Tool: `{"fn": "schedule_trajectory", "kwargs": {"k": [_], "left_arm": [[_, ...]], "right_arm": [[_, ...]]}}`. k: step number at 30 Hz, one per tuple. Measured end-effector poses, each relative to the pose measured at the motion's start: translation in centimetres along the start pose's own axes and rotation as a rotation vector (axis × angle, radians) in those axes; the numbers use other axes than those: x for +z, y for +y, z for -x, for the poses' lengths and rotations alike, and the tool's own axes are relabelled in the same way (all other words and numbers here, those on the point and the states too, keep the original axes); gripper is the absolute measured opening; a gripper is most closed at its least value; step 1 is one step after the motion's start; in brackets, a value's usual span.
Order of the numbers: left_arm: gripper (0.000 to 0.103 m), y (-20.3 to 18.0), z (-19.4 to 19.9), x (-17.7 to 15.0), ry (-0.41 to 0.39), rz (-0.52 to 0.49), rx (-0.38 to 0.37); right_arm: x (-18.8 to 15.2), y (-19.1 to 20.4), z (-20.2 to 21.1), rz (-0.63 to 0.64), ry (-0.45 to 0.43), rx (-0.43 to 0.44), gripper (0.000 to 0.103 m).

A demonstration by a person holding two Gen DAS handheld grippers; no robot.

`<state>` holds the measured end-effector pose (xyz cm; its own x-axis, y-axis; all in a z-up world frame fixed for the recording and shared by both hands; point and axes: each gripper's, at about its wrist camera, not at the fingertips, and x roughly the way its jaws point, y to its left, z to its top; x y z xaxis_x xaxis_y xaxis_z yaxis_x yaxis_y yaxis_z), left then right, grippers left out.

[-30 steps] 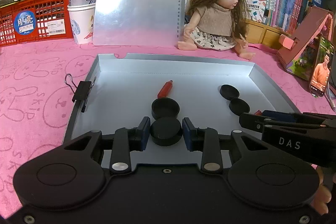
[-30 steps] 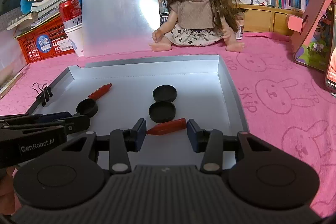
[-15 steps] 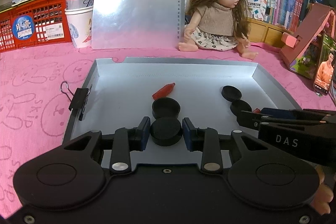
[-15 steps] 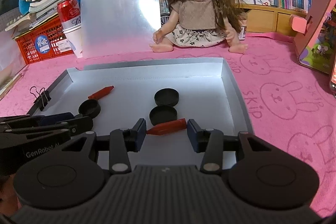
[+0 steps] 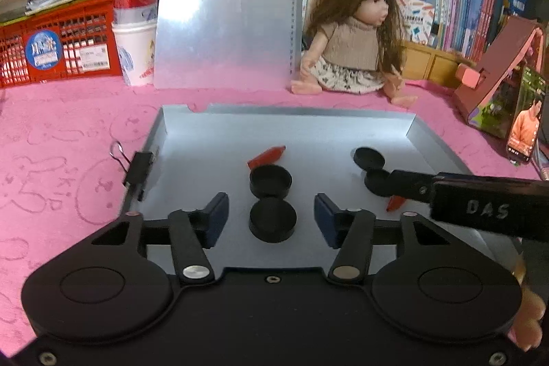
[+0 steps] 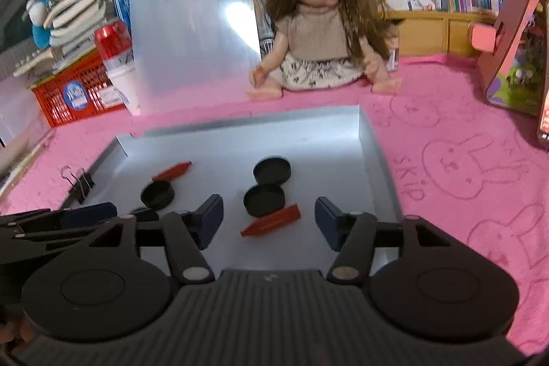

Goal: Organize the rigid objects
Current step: 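Open the left tool onto the disc stack while the right tool opens releasing the marker, then withdraw both tools from the box toward the remaining loose items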

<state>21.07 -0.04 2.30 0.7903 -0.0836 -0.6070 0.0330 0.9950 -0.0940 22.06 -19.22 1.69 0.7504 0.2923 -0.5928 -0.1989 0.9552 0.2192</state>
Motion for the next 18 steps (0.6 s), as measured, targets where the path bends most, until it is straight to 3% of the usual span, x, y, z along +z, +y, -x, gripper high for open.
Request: {"fn": "schedule_trajectory", "kwargs": {"k": [5, 11, 18], "left_arm": [[0.076, 0.3, 2.5, 0.3, -0.05, 0.001, -0.002], [0.084, 0.6, 5.5, -0.1, -0.081, 0.008, -0.028], [0.085, 0.0, 8.4, -1.5, -0.092, -0.011, -0.064]], "right_arm": [[1.0, -0.2, 2.2, 0.015, -0.053, 0.011, 0.087], [0.7, 0.0, 4.5, 0.047, -0.093, 0.04, 0.093], [-0.8, 0.6, 6.6, 0.117, -0.131, 0.041, 0.097]]}}
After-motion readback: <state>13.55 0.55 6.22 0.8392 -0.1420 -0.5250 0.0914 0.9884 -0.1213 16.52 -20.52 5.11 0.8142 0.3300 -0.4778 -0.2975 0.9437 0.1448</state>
